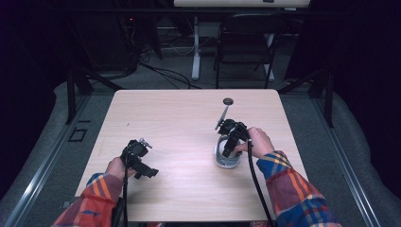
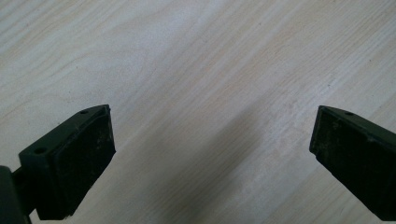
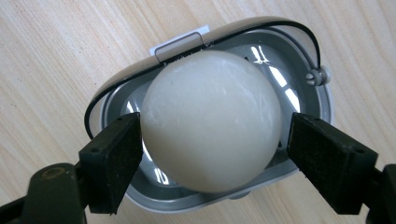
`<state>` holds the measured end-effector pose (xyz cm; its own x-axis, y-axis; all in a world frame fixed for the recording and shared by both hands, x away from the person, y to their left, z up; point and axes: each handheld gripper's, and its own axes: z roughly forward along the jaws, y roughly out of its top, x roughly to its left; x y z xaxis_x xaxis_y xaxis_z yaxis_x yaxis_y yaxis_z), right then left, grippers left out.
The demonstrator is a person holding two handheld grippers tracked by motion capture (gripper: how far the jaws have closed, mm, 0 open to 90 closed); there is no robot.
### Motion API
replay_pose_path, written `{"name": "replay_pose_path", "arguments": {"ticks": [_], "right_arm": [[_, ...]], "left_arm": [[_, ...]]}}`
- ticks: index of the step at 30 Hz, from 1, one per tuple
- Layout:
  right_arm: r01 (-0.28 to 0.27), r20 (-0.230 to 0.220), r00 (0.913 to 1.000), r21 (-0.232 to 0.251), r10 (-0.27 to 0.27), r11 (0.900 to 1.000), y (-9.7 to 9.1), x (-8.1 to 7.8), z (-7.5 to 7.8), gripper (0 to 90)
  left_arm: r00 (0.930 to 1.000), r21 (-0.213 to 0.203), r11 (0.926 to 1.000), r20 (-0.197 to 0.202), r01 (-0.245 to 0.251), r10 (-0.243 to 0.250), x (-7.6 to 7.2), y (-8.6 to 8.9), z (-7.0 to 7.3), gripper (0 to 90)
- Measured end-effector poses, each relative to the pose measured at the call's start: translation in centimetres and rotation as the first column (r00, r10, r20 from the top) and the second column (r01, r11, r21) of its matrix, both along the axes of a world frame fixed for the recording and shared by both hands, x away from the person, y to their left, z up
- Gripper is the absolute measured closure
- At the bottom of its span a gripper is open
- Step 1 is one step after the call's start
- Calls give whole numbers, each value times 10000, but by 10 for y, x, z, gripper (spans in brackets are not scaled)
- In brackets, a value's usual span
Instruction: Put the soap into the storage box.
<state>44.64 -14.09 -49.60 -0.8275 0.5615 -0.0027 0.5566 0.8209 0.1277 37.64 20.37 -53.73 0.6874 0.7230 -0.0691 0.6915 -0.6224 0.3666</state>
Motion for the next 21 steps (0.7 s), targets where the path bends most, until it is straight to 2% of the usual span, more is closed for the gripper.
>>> {"name": "replay_pose_path", "arguments": {"ticks": [4,9,11,21], "right_arm": [[-7,53,10000,31,7,10000,-1,-1,3,165],[132,314,9994,394,-144,9991,-8,-6,12,141],[107,267,9996,427,-119,9990,-9,-6,14,137],[337,607,9975,614,-374,9975,-29,-16,34,51]], "left_arm": [[10000,17,10000,8,35,-35,0,0,0,0],[10000,30,10000,25,55,-55,0,0,0,0],[10000,7,10000,19,60,-60,0,0,0,0],[10000,-8,10000,60,56,-56,0,-1,1,0]]}}
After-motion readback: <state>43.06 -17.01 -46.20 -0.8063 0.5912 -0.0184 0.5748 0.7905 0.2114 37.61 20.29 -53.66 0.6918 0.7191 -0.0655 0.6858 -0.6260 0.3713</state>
